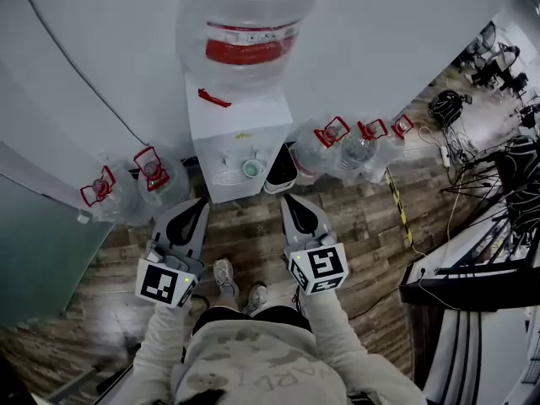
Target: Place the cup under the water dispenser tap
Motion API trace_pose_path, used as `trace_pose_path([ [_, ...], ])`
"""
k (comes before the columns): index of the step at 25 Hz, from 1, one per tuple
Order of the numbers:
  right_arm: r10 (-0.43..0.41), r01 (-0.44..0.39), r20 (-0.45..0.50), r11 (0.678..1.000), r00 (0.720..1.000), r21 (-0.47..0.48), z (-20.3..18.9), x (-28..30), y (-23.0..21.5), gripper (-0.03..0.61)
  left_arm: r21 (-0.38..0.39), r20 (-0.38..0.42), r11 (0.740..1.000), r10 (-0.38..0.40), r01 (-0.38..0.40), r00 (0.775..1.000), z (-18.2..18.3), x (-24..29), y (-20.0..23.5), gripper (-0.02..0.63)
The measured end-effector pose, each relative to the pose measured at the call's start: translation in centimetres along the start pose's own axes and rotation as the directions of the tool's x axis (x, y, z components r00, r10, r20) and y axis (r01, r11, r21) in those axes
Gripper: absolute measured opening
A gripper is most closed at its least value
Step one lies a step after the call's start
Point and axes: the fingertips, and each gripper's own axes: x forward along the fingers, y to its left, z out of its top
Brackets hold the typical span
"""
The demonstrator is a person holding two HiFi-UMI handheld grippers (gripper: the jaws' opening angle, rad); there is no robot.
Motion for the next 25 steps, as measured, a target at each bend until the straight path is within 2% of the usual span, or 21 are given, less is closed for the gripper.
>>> trace_pose_path([
  [17, -0.002, 0.013, 0.152, 0.997, 0.988, -0.073, 7.1, -5.4, 0.4, 0.009, 0.036, 0.092, 0.999, 0.032, -0.036, 0.995, 5.9, -1.5, -2.7, 0.005],
  [25, 0.016, 0.002, 0.192, 0.995, 0.981, -0.096, 8.7, -7.7, 0.7, 0.009, 0.039, 0.124, 0.997, 0.057, -0.062, 0.991, 7.7, -2.4, -4.0, 0.005],
])
